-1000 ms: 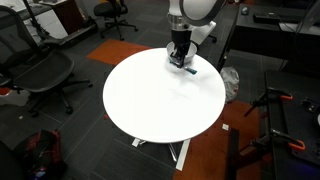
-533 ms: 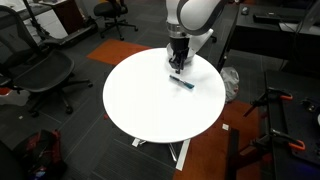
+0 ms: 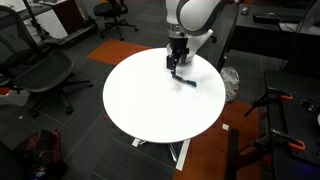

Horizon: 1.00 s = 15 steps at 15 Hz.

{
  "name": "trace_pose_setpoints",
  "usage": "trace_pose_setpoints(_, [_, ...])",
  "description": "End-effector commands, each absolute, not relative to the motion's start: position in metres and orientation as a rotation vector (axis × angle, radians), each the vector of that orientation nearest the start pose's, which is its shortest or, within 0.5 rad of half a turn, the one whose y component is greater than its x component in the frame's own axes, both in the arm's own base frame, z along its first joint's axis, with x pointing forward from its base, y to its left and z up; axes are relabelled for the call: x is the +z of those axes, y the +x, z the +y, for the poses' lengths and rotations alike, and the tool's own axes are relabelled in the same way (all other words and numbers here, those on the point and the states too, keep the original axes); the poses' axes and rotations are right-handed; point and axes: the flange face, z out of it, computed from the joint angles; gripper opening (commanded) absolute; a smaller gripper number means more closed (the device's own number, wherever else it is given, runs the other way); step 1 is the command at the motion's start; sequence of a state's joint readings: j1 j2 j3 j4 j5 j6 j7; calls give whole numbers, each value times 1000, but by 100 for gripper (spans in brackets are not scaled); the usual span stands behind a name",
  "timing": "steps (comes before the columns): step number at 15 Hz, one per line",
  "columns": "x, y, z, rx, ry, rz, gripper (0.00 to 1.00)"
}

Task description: Remove the marker from the bowl and place it on the table

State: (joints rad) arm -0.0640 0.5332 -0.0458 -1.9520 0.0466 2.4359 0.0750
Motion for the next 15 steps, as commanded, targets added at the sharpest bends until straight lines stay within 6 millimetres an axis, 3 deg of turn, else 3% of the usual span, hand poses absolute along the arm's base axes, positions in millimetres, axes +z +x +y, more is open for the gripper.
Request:
trace_pose_setpoints(1, [219,599,-57,18,-3124,388,100])
trace_pose_setpoints(8, [261,572,-42,-79,-3118,400,100])
trace_pose_setpoints(15, [316,541,-39,-150,-3118,419,100])
